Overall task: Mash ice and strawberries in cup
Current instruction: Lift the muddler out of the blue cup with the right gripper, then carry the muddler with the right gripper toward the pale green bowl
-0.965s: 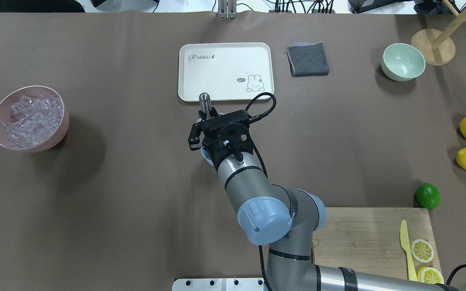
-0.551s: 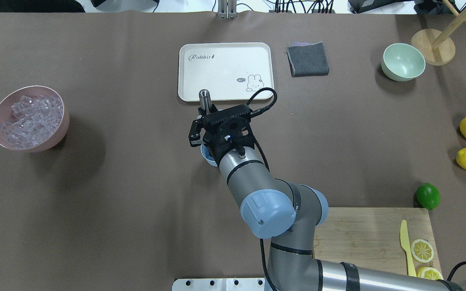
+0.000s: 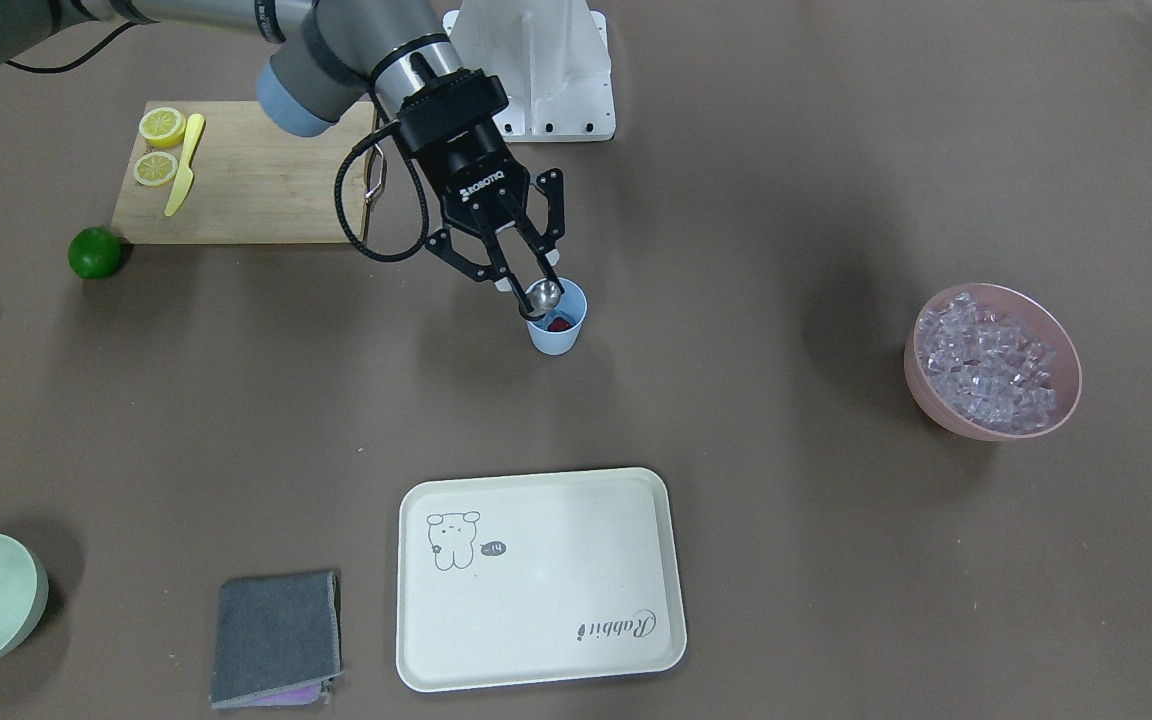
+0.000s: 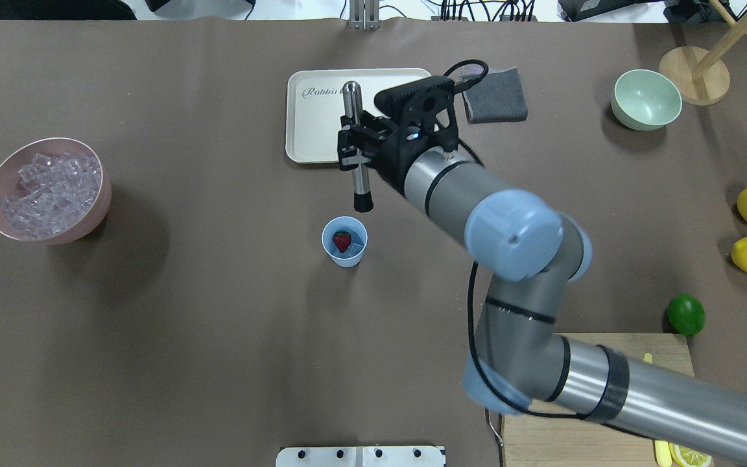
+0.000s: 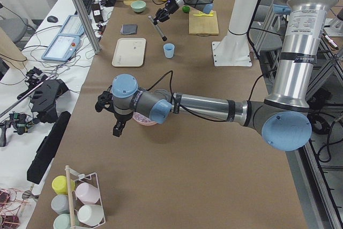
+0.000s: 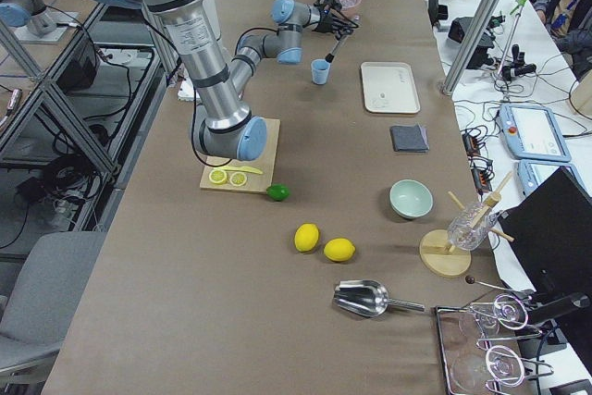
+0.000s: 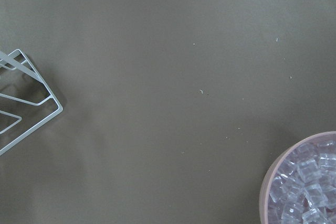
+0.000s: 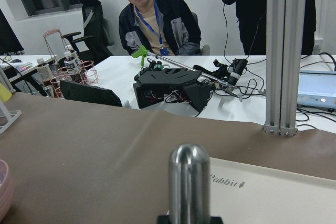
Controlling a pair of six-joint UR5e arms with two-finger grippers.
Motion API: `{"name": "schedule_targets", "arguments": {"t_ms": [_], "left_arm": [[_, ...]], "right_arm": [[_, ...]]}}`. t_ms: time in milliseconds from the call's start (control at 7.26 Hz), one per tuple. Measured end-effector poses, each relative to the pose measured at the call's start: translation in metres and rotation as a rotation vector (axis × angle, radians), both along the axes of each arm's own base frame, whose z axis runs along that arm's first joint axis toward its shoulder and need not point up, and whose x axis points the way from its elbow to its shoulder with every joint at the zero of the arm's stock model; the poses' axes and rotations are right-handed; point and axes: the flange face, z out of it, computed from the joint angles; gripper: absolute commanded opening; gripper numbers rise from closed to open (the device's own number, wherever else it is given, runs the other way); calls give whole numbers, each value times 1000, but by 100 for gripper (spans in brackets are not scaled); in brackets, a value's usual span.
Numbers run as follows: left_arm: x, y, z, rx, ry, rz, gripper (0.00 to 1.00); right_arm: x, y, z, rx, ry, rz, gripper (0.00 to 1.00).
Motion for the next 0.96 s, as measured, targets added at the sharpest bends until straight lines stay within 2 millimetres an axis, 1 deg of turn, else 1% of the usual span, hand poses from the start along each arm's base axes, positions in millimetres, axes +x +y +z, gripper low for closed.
{"name": "schedule_targets", "arguments": {"t_ms": [138,276,413,551,689,827,965], "left_arm": [[0,-1,-2,4,0,0,98],[0,-3,-6,12,1,0,98],[0,-4,-15,28,2,0,98],[0,-4,-23,44,3,0,98],[0,-4,-32,61,4,1,98],[0,-2,-40,77,6,1,98],[0,1,-50,96,8,1,98]], "right_arm": [[32,-28,10,-23,0,-57,0],[58,-51,26,-59,6,-104,0],[79,-68,47,-107,17,-137,0],[92,-84,73,-164,32,-157,0],[107,-100,105,-231,51,-179,0],[126,-115,139,-303,69,-213,0],[150,-132,176,-383,84,-252,0]]}}
